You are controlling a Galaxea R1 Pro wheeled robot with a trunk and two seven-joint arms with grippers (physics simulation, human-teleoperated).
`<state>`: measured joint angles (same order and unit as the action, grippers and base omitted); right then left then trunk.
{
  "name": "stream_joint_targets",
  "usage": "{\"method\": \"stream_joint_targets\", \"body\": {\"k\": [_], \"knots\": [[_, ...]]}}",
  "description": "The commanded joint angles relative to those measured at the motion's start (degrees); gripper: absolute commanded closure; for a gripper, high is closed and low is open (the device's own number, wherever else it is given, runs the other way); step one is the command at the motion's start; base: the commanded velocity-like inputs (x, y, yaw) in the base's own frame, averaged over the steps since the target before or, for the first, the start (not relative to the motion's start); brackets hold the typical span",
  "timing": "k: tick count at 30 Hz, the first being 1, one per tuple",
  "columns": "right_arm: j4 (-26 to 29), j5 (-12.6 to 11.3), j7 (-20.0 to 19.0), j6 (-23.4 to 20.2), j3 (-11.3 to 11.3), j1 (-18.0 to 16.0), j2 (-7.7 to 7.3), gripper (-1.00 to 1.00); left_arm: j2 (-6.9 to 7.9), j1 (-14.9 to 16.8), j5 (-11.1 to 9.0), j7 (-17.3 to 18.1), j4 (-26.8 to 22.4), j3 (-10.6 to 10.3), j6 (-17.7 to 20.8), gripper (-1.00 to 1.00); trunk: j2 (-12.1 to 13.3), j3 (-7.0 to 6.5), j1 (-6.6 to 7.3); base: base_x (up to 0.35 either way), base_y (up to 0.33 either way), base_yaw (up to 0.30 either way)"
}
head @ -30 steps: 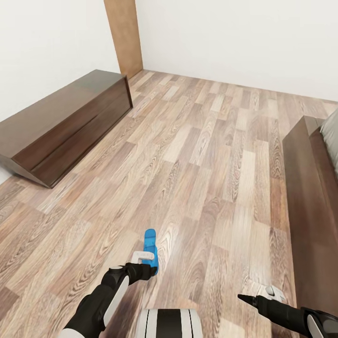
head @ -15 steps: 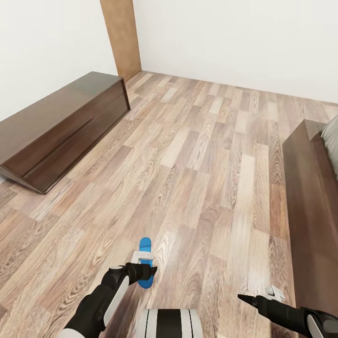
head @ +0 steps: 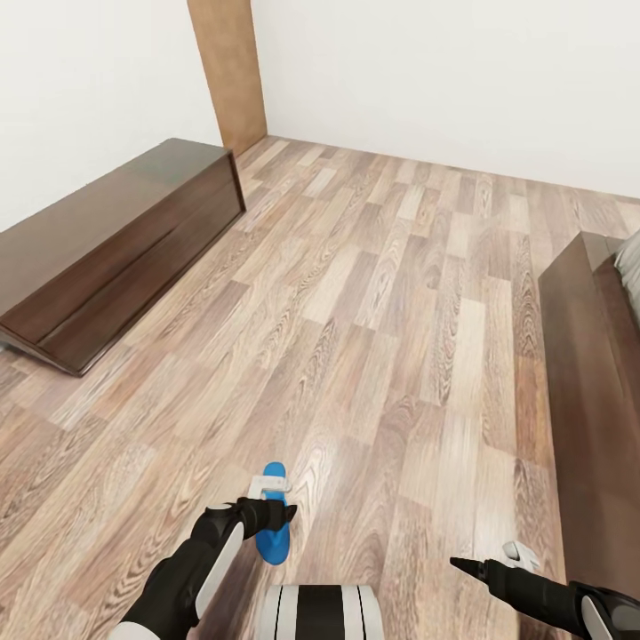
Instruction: In the bedroom, move the book from the bed onto either nightstand, and place the two sandals side by side next to the bed.
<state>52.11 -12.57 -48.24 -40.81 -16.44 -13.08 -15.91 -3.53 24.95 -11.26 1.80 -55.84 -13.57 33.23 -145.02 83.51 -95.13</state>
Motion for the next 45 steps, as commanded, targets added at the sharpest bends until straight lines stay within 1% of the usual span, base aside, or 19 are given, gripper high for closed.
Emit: {"method": "stream_joint_targets", "body": {"k": [1,9,11,14,15,17,20,25,28,31,32,34,39,45], "knots": [[0.0,-0.2,-0.1,-0.3,-0.1,0.0,0.0,-1.0,0.01,0.0,-0.2,0.0,-0.1,0.0,0.3,-1.0,0.0,0.04,0.01,0.025,0.0,0.0],[0.0,-0.2,-0.1,-0.3,0.0,0.0,0.0,-1.0,0.02,0.0,-0.2,-0.3,-0.1,0.0,0.3,-1.0,0.0,0.04,0.01,0.006,0.0,0.0],[0.0,-0.2,-0.1,-0.3,0.0,0.0,0.0,-1.0,-0.08,0.0,-0.2,-2.5,-0.1,0.1,0.3,-1.0,0.0,0.04,0.01,0.0,0.0,0.0],[0.0,-0.2,-0.1,-0.3,0.0,0.0,0.0,-1.0,-0.77,0.0,-0.4,-9.0,0.0,0.0,0.3,-1.0,0.0,0.04,0.01,0.0,0.0,0.0],[0.0,-0.2,-0.1,-0.3,0.0,0.0,0.0,-1.0,-1.07,0.0,-0.5,-10.6,0.0,0.0,0.3,-1.0,0.0,0.04,0.01,0.0,0.0,0.0],[0.0,-0.2,-0.1,-0.3,0.0,0.0,0.0,-1.0,-1.42,0.0,-0.6,-12.3,0.0,0.0,0.3,-1.0,0.0,0.04,0.01,0.0,0.0,0.0],[0.0,-0.2,-0.1,-0.3,0.0,0.0,0.0,-1.0,-1.6,0.0,-0.8,-13.2,0.0,0.0,0.3,-1.0,0.0,0.04,0.01,0.0,0.0,0.0],[0.0,-0.2,-0.1,-0.3,0.0,0.0,0.02,-1.0,-1.64,0.0,-1.1,-13.3,0.1,-0.1,0.3,-1.0,0.0,0.04,0.01,0.0,0.0,0.0],[0.0,-0.2,-0.1,-0.3,0.0,0.0,0.01,-1.0,-1.65,0.0,-3.1,-12.6,0.0,-0.2,0.3,-1.0,0.0,0.04,0.01,0.0,0.0,0.0],[0.0,-0.2,-0.1,-0.3,0.0,0.0,0.0,-1.0,-1.65,0.0,-4.0,-11.1,0.0,-0.2,0.2,-1.0,0.0,0.04,0.01,0.0,0.0,0.0],[0.0,-0.2,-0.1,-0.3,0.0,0.0,0.0,-1.0,-1.65,0.0,-4.0,-10.7,0.0,-0.2,0.2,-1.0,0.0,0.04,0.01,0.0,0.0,0.0],[0.0,-0.2,-0.1,-0.3,0.0,0.0,0.02,-1.0,-1.54,0.0,-4.3,-8.8,0.1,-0.2,0.2,-1.0,0.0,0.04,0.01,0.0,0.0,0.0],[0.0,-0.2,-0.1,-0.3,0.0,0.0,0.03,-1.0,-1.48,0.0,-4.3,-8.1,0.1,-0.1,0.1,-1.0,0.0,0.04,0.01,0.0,0.0,0.0],[0.0,-0.2,-0.1,-0.3,0.0,0.0,0.05,-1.0,-1.48,0.0,-4.2,-8.1,0.0,-0.1,-0.1,-1.0,-0.1,1.36,-0.15,0.0,0.0,0.0]]}}
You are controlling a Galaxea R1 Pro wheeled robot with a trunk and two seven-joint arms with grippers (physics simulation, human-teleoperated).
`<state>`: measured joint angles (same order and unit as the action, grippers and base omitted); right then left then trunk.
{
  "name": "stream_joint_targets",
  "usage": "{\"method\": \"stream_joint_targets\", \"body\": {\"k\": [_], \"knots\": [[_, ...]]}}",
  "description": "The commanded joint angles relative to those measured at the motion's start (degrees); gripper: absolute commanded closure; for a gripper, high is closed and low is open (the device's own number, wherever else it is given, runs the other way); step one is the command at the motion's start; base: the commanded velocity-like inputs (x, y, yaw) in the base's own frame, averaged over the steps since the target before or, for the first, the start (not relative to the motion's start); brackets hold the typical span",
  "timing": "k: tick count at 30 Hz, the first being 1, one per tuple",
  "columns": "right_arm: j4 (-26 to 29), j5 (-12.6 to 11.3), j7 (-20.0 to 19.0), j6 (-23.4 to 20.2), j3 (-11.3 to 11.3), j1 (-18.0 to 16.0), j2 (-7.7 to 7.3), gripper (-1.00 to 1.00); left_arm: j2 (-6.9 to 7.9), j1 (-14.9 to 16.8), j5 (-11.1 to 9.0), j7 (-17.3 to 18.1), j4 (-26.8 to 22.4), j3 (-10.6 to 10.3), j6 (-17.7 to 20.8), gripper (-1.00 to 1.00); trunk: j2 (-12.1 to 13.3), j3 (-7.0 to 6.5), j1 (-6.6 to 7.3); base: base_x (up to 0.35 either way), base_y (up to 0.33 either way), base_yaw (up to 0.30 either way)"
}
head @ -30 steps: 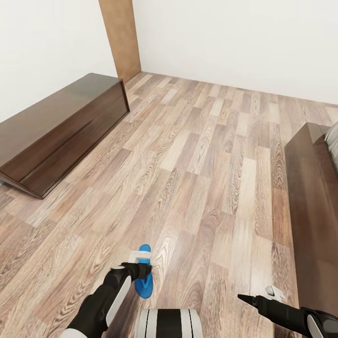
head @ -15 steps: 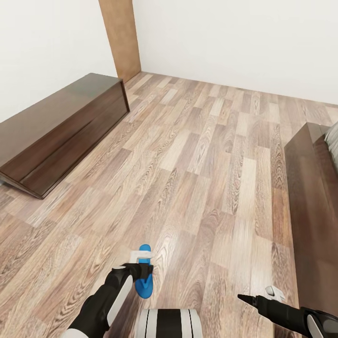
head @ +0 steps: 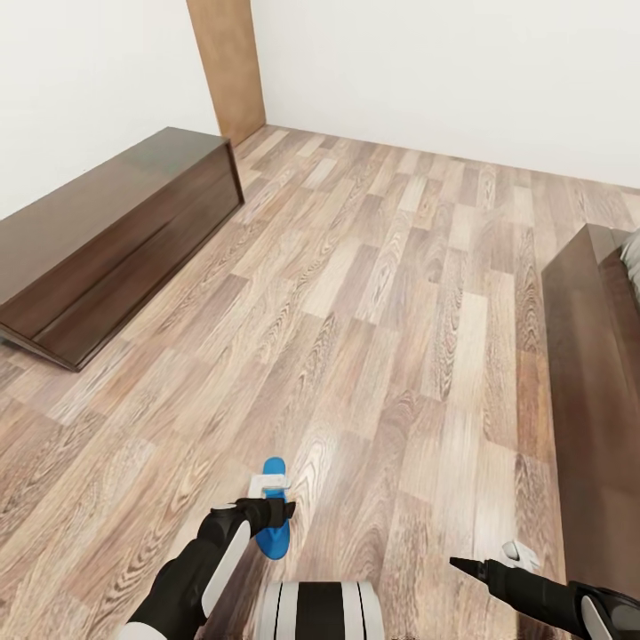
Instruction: In the bedroom, move the book from the bed onto either nightstand, and place the two sandals side by side next to the bed.
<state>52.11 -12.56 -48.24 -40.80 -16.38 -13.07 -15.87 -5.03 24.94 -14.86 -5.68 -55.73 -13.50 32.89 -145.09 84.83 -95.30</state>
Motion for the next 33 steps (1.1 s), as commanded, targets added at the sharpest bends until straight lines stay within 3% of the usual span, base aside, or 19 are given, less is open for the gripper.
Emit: {"method": "stream_joint_targets", "body": {"k": [1,21,33], "knots": [[0.0,-0.2,-0.1,-0.3,-0.1,0.0,-0.01,-1.0,0.02,0.0,-0.6,-0.6,-0.1,-0.1,0.2,-1.0,0.0,0.26,-0.01,0.0,0.0,0.0],[0.0,-0.2,-0.1,-0.3,-0.1,0.0,0.03,-1.0,0.02,0.0,-0.6,-0.6,-0.1,-0.1,0.1,-1.0,-0.3,4.69,-0.53,0.0,0.0,0.0],[0.0,-0.2,-0.1,-0.3,-0.1,0.0,0.04,-1.0,0.02,0.0,-0.5,-0.7,-0.1,-0.1,0.1,-1.0,-0.3,4.69,-0.53,0.057,0.0,0.0]]}}
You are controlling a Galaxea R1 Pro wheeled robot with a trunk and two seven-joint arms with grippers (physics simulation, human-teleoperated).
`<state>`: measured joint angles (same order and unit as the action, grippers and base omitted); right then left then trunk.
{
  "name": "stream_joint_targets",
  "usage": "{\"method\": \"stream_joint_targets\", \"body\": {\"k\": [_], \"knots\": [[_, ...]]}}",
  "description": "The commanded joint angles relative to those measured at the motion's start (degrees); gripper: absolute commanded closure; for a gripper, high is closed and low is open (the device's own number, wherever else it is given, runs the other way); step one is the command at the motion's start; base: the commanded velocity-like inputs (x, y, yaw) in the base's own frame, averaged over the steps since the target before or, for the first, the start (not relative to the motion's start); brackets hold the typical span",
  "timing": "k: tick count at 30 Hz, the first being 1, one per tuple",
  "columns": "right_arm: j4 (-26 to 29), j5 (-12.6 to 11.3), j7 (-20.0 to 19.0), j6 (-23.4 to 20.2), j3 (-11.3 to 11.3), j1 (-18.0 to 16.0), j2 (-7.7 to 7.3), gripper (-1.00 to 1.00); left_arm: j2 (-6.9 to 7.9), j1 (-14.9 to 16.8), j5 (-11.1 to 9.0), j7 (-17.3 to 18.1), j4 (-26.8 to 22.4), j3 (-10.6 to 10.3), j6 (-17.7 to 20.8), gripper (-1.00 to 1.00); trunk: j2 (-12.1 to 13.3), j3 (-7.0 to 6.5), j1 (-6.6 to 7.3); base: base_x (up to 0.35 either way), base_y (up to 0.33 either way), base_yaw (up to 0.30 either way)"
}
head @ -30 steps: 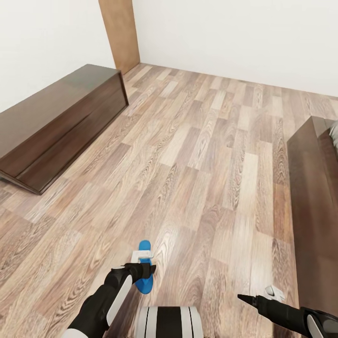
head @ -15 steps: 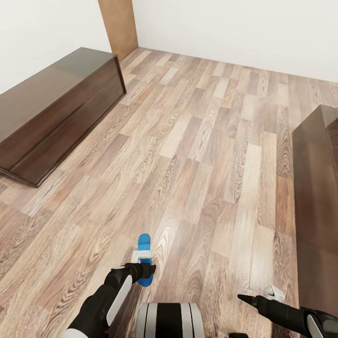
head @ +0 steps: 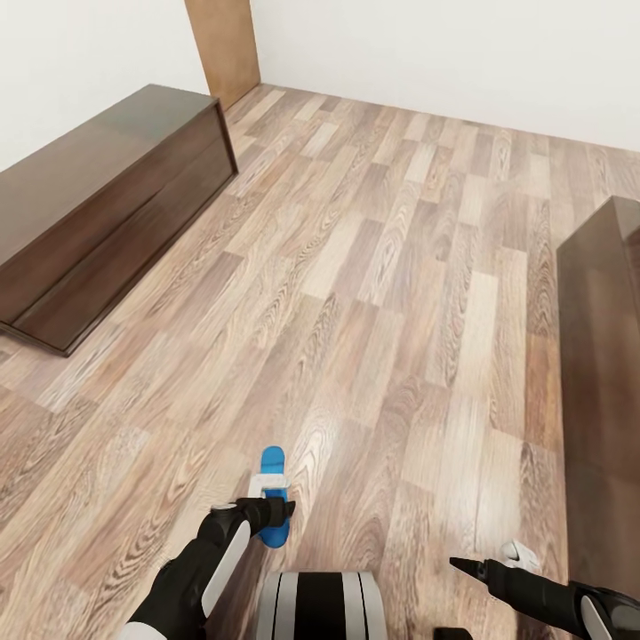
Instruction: In the bedroom, move the book from the bed onto either nightstand, and place the two sandals side by side next to the bed.
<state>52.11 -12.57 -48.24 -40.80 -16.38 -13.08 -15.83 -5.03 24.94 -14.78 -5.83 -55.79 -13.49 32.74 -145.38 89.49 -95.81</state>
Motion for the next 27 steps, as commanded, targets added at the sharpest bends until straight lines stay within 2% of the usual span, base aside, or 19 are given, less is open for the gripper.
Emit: {"method": "stream_joint_targets", "body": {"k": [1,6,27], "knots": [[0.0,-0.2,-0.1,-0.3,-0.1,0.0,0.01,-1.0,0.02,0.0,-0.6,-0.6,-0.1,-0.1,0.1,-1.0,0.0,0.03,-0.02,0.16,0.0,0.0],[0.0,-0.2,-0.1,-0.3,-0.1,0.0,-0.01,-1.0,0.02,0.0,-0.5,-0.7,-0.1,-0.1,-1.0,-1.0,0.0,0.03,-0.02,0.046,0.0,0.0],[0.0,-0.2,-0.1,-0.3,-0.1,0.0,-0.02,-1.0,0.02,0.0,-0.5,-0.8,-0.1,-0.1,-1.1,-1.0,0.0,0.03,-0.02,0.044,0.0,0.0]]}}
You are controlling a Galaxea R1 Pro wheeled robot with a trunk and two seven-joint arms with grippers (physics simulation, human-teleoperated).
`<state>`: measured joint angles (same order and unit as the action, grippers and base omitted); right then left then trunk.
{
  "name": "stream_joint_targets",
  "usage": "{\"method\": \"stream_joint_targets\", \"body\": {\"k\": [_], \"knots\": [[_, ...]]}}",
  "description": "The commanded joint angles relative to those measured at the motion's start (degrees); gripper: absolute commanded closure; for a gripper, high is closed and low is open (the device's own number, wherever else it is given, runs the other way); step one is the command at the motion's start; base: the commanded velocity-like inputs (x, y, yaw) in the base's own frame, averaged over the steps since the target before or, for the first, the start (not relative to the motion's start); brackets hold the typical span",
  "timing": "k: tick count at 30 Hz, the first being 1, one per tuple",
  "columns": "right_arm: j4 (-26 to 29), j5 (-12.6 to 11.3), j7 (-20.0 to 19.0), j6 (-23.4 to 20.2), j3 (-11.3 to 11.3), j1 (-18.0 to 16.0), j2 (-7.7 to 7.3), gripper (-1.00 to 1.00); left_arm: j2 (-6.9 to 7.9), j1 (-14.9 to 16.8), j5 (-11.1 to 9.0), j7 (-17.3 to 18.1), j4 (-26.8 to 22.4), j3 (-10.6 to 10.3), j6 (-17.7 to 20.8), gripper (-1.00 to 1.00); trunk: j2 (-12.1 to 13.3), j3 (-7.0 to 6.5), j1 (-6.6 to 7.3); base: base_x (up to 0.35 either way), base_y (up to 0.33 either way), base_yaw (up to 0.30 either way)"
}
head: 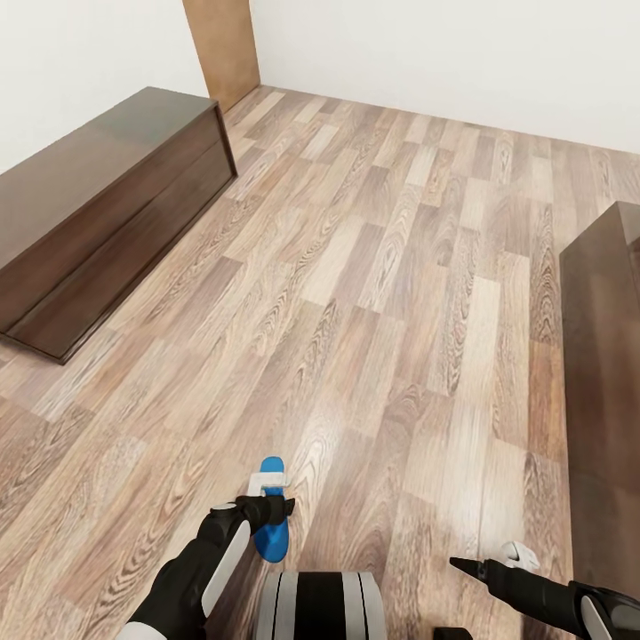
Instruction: In the bedroom, move the book from the bed onto either nightstand, and place the two sandals side by side next to the bed.
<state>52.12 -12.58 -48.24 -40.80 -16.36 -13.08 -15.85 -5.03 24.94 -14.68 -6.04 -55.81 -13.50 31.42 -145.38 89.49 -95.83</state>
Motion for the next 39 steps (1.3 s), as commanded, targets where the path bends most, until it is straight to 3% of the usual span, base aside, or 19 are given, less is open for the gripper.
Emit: {"method": "stream_joint_targets", "body": {"k": [1,5,15,23,29,39], "knots": [[0.0,-0.2,-0.1,-0.3,-0.1,0.0,0.01,-1.0,0.02,0.0,-0.6,-0.5,-0.1,-0.1,0.2,-1.0,0.0,0.03,0.01,0.003,0.0,0.0],[0.0,-0.2,-0.1,-0.3,-0.1,0.0,0.01,-1.0,0.02,0.0,-0.6,-0.6,-0.1,-0.1,0.2,-1.0,0.0,0.03,0.01,0.001,0.0,0.0],[0.0,-0.2,-0.1,-0.3,-0.1,0.0,0.03,-1.0,0.02,0.0,-0.6,-0.6,-0.1,-0.1,0.2,-1.0,-0.1,2.25,-0.25,0.0,0.0,0.0],[0.0,-0.2,-0.1,-0.3,-0.1,0.0,0.03,-1.0,0.02,0.0,-0.6,-0.6,-0.1,-0.1,0.2,-1.0,-0.1,2.25,-0.25,0.0,0.0,0.0],[0.0,-0.2,-0.1,-0.3,-0.1,0.0,0.03,-1.0,0.02,0.0,-0.6,-0.6,-0.1,-0.1,0.2,-1.0,-0.2,3.58,-0.4,0.0,0.0,0.0],[0.0,-0.2,-0.1,-0.3,-0.1,0.0,0.03,-1.0,0.02,0.0,-0.6,-0.6,-0.1,-0.1,0.2,-1.0,-0.2,3.58,-0.4,0.0,0.0,0.0]]}}
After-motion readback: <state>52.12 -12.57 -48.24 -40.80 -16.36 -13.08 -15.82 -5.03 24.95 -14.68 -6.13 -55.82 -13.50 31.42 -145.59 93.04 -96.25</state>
